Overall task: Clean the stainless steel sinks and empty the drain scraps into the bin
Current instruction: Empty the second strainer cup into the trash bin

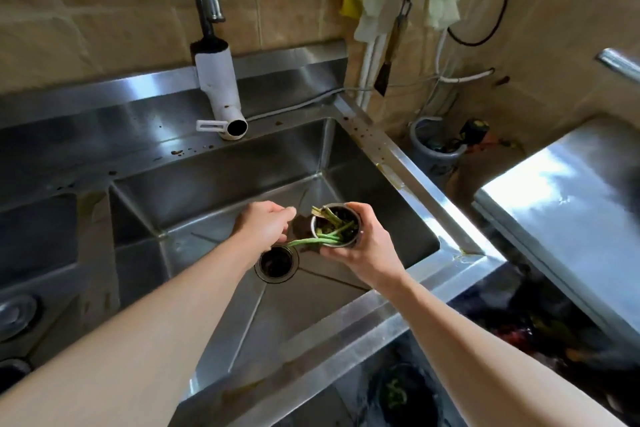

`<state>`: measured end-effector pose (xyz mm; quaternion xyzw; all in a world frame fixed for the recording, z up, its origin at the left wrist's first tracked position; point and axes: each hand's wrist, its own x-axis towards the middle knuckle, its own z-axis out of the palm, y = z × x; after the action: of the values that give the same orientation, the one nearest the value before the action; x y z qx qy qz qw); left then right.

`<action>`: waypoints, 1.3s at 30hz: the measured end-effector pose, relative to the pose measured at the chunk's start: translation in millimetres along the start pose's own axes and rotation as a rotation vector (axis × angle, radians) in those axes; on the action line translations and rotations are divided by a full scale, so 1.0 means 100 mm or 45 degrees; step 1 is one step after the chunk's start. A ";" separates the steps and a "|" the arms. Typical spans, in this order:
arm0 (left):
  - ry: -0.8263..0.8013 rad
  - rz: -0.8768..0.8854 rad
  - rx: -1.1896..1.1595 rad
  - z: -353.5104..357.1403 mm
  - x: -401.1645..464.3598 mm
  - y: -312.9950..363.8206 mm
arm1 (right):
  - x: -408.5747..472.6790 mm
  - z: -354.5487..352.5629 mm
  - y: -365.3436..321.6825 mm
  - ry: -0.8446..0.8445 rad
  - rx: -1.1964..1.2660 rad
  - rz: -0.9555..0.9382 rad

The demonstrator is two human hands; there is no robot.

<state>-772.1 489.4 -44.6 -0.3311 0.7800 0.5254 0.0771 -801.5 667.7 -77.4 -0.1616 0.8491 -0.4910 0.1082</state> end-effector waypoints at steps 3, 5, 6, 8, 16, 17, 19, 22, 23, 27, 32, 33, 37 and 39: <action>-0.033 0.007 0.047 0.10 -0.19 0.05 | -0.23 -0.25 0.03 0.024 0.027 0.006; -0.053 0.019 0.066 0.19 -0.35 0.08 | -0.41 -0.43 0.06 0.039 0.063 0.006; -0.063 0.032 0.078 0.25 -0.44 0.09 | -0.51 -0.51 0.09 0.055 0.083 0.004; -0.074 0.066 0.101 0.39 -0.63 0.12 | -0.74 -0.69 0.13 0.094 0.107 -0.007; -0.187 0.211 0.087 1.20 -1.38 0.17 | -1.78 -1.25 0.57 0.315 0.107 0.070; -0.206 0.238 0.081 1.33 -1.46 0.17 | -1.91 -1.32 0.63 0.331 0.106 0.095; -0.254 0.284 0.067 1.56 -1.60 0.16 | -2.12 -1.40 0.75 0.359 0.107 0.141; -0.368 0.298 0.093 1.93 -1.77 0.10 | -2.42 -1.52 0.96 0.421 0.104 0.211; -0.406 0.307 0.115 2.04 -1.80 0.06 | -2.50 -1.55 1.02 0.445 0.104 0.231; -0.531 0.358 0.256 2.47 -1.87 -0.14 | -2.77 -1.59 1.34 0.534 0.096 0.326; -0.646 0.344 0.411 2.91 -1.68 -0.54 | -2.94 -1.42 1.87 0.603 0.103 0.461; -0.665 0.323 0.434 2.99 -1.63 -0.65 | -2.97 -1.36 2.00 0.617 0.116 0.489; -0.711 0.284 0.505 3.35 -1.32 -1.13 | -3.02 -1.07 2.59 0.669 0.170 0.598; -0.719 0.284 0.564 3.54 -1.15 -1.40 | -3.02 -0.90 2.91 0.681 0.188 0.643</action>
<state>-680.1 815.5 -252.6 -0.0615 0.8541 0.4197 0.3010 -602.5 990.2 -278.2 0.1950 0.8229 -0.5336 0.0118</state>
